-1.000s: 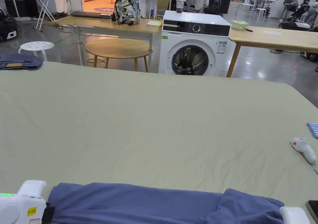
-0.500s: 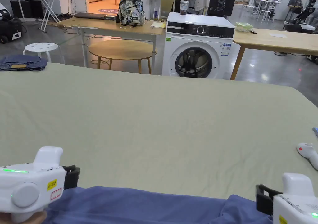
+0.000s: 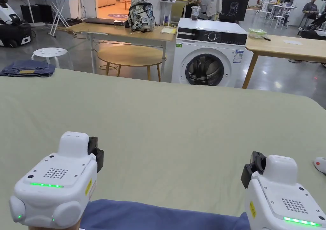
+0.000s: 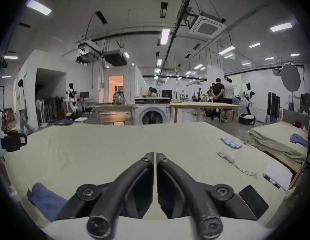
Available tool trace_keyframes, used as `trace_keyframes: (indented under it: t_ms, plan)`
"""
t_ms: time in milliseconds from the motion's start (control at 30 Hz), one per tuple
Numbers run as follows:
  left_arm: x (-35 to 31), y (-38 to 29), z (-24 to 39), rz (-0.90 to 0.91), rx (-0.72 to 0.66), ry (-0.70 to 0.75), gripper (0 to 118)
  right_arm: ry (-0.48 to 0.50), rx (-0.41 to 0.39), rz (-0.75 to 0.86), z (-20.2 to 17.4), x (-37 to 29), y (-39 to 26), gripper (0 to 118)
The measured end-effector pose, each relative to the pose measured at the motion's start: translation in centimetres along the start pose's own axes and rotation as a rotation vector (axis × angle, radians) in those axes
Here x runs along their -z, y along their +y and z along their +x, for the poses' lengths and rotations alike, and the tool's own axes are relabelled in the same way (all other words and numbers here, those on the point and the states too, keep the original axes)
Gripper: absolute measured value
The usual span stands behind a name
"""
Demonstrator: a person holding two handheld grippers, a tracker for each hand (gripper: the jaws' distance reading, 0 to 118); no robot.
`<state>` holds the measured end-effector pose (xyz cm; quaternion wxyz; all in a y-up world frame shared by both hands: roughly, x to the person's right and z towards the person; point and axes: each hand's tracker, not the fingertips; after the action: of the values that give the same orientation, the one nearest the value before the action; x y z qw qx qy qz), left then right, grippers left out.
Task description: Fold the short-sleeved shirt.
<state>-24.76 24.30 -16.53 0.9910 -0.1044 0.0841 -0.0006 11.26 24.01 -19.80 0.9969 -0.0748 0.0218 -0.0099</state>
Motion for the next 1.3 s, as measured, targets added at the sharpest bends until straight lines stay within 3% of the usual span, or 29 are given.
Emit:
trace_keyframes:
  t_ms: [333, 567, 800, 1033, 1100, 1133, 1300]
  plan:
    - [-0.9, 1.9, -3.2, -0.031, -0.044, -0.015, 0, -0.003, -0.05, 0.071, -2.3, 0.0, 0.9, 0]
    - [0.9, -0.8, -12.0, -0.381, -0.172, -0.12, 0, 0.021, -0.066, 0.052, -2.7, 0.9, 0.9, 0]
    - [3.8, -6.5, -18.3, -0.66, -0.416, -0.3, 0, 0.064, -0.084, -0.013, -3.2, 1.8, -0.5, 0]
    - [6.4, -10.5, -21.0, -0.831, -0.576, -0.4, 52, 0.096, -0.139, -0.076, -3.3, 2.4, -1.8, 0]
    - [7.3, -11.3, -21.2, -0.875, -0.579, -0.417, 77, 0.1, -0.145, -0.092, -3.2, 2.5, -2.1, 0]
    - [7.7, -11.7, -21.2, -0.896, -0.589, -0.43, 82, 0.101, -0.145, -0.1, -3.2, 2.5, -2.3, 0]
    - [7.5, -13.0, -19.3, -0.9, -0.694, -0.557, 82, 0.1, -0.14, -0.132, -3.1, 2.6, -3.0, 0]
